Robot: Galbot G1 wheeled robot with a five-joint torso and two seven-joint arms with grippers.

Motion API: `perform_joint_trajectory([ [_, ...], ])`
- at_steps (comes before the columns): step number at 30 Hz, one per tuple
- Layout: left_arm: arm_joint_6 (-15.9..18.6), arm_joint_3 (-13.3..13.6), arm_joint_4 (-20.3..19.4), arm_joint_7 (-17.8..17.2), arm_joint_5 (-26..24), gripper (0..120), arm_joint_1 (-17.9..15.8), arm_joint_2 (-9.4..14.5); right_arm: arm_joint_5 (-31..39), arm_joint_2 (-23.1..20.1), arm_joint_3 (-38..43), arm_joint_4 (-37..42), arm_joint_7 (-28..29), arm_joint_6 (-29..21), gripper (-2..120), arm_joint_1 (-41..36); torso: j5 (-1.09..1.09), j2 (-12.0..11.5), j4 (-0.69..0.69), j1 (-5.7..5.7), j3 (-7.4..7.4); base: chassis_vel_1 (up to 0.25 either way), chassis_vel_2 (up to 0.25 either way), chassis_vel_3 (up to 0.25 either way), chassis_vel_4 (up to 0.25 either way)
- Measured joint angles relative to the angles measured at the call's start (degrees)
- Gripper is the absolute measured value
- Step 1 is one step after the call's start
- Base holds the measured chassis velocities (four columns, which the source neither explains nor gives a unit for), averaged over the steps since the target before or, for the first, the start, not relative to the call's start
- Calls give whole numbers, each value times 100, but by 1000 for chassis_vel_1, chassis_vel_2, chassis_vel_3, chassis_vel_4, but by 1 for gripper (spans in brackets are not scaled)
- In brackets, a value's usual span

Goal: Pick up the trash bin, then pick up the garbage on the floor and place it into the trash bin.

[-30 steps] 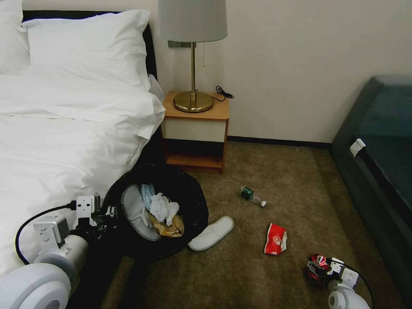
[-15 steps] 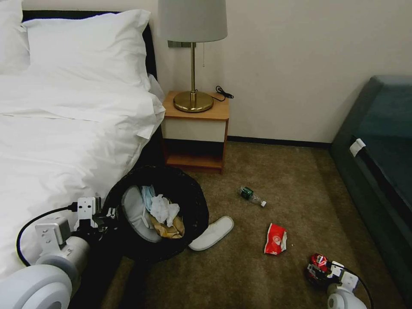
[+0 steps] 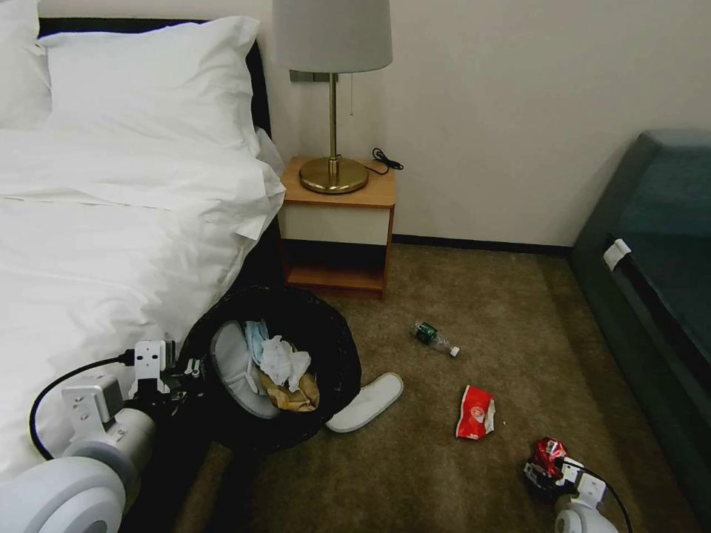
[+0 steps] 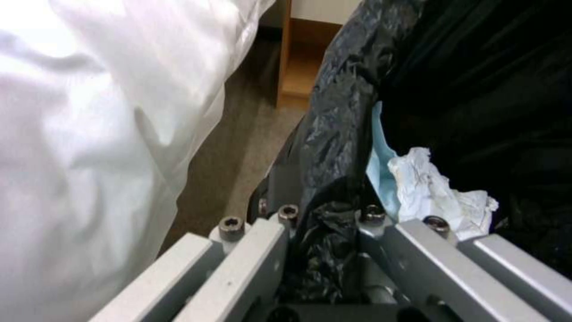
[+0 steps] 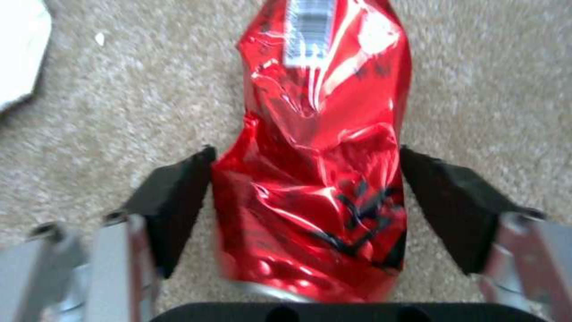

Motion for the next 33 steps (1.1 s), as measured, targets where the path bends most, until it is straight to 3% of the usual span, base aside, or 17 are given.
perform_joint_trajectory([
  [2, 0, -1, 0, 0, 0, 2, 1, 1, -2, 2, -1, 44, 2, 0, 76, -17, 0, 0, 0, 0, 0, 0, 0, 0, 0],
  [4, 0, -5, 0, 0, 2, 2, 6, 2, -10, 5, -8, 149, 2, 0, 64, -48, 0, 0, 0, 0, 0, 0, 0, 0, 0],
  [16, 0, -23, 0, 0, 5, 2, 7, -1, 8, 33, -71, 198, 13, -24, 40, 16, 0, 0, 0, 0, 0, 0, 0, 0, 0],
  [22, 0, -30, 0, -1, 5, 2, 13, 2, 11, 26, -9, 554, 19, -24, 39, -72, 3, 0, 0, 0, 0, 0, 0, 0, 0],
  [28, 0, -17, 0, -2, 10, 2, 14, 3, 18, -266, 226, 1880, -65, -28, 39, -402, 2, 0, -1, 0, 0, 0, 0, 0, 0],
  [29, 0, -7, 0, -2, 14, 2, 11, 3, 69, -444, 286, 2416, -156, -92, 39, -473, -1, 0, -1, 0, 0, 0, 0, 0, 0],
  [32, 0, 6, 0, -1, 20, 2, 8, 7, 139, -643, 314, 2911, -252, -199, 39, -517, 0, 0, -1, 0, 0, 0, 0, 0, 0],
  [33, 0, 24, 0, -1, 28, 2, 0, 12, 255, -914, 307, 3394, -345, -308, 39, -534, 2, 0, 0, 0, 0, 0, 0, 0, 0],
])
